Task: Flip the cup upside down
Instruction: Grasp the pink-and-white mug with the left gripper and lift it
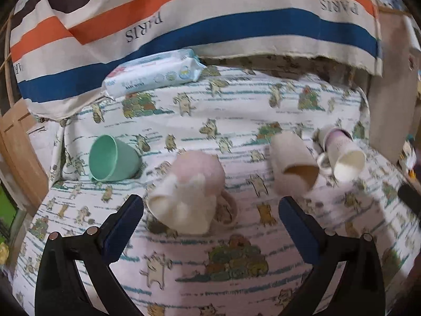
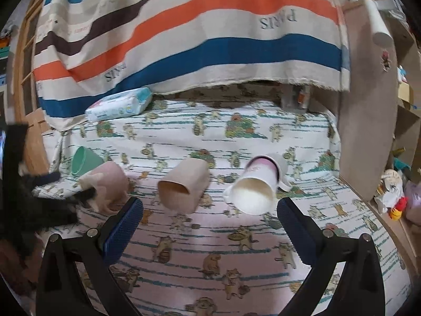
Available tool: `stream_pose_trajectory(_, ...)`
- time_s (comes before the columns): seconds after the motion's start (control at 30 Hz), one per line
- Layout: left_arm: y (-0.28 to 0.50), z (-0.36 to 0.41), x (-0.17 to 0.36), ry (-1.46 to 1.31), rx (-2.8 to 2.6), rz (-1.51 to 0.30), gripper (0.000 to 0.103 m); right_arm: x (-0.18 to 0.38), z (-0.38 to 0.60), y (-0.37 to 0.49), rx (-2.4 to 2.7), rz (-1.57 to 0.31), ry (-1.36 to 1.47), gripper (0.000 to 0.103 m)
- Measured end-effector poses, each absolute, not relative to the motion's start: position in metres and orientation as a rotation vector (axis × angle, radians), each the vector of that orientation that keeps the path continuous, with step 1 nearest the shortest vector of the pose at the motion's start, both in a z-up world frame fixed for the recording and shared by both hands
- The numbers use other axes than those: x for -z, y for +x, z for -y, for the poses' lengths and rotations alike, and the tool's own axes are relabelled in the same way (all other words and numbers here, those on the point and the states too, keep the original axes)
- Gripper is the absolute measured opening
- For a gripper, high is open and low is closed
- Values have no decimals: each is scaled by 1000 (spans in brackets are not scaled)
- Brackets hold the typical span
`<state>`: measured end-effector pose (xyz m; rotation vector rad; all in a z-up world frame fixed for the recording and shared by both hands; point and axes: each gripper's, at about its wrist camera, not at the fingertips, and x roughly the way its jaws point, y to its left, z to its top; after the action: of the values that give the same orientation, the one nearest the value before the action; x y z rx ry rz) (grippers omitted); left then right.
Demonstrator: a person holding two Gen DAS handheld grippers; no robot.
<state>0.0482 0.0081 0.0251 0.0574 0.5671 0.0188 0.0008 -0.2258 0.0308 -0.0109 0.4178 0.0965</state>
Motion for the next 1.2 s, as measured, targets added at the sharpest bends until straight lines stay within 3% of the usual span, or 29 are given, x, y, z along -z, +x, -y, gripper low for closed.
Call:
stream_pose_trajectory(0.3,111,-26,-38,55,-122,-758,101,-18,253,10,25,-403,-63,102)
stream_pose_trajectory(0.47,141,-43,-8,-68,-102,-920,88,-20,258,8,2,-393,-76,102)
stream_pose_trajectory(0.53,148,-48,5,-88,-133,-964,87,-21,259,8,4,-389,-85,102)
stream_pose_trajectory(0.9,166,-48,32,-191,-54,-1059,85,-17,264,10,6,-396,-80,102)
stream_pose_trajectory(1.2,150,-37,5,-159,-53,-958,83,-15,270,11,35,-401,-85,102)
